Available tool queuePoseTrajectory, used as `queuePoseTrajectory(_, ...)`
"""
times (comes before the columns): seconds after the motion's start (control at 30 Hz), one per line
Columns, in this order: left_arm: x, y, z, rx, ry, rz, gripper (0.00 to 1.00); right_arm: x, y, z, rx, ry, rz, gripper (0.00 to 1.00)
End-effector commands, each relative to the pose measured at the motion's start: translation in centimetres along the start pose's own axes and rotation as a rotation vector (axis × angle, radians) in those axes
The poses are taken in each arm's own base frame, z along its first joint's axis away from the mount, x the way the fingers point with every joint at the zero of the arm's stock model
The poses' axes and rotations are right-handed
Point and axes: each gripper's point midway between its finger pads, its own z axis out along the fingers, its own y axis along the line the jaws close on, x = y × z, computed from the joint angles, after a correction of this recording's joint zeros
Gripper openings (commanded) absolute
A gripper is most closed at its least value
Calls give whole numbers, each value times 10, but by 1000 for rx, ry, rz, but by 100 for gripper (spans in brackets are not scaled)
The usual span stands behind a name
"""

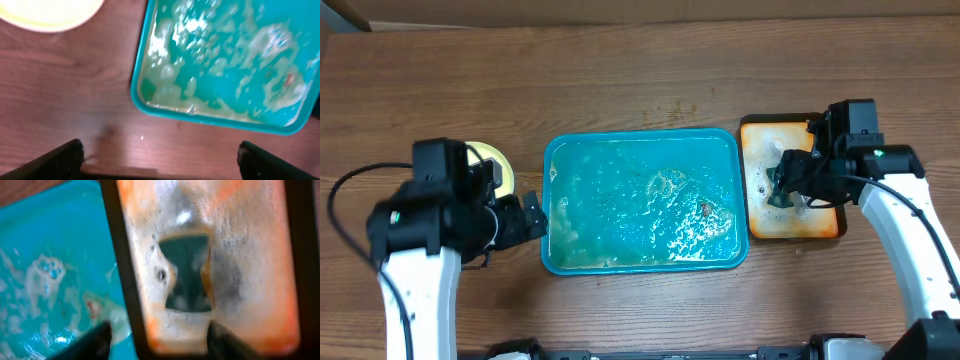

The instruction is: Clean dirty plates on tray and stack at the side

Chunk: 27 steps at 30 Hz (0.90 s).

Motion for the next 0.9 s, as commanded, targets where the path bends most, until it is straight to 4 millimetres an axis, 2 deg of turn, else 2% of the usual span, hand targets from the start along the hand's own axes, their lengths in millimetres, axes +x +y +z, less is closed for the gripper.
queuePoseTrajectory(0.0, 1, -4, -7, 23, -53, 32, 100, -7, -4, 14, 7, -32, -2, 25)
queuePoseTrajectory(0.03, 0, -4, -8, 24, -59, 33, 100, -10, -4, 20, 4, -39, -2, 19)
queuePoseTrajectory(0.13, 0, -4, -7, 24, -55, 32, 100, -18, -6, 35, 7, -47, -4, 17)
queuePoseTrajectory(0.33, -1, -4, -4, 21, -46, 30, 100, -15, -32, 68, 132, 1, 63, 13)
queuePoseTrajectory(0.7, -2, -4, -4, 22, -49, 31, 100, 10, -50, 122, 178, 142, 79, 13)
queuePoseTrajectory(0.87, -1, -4, -4, 22, -46, 30, 100, 10, -54, 126, 193, 146, 79, 18)
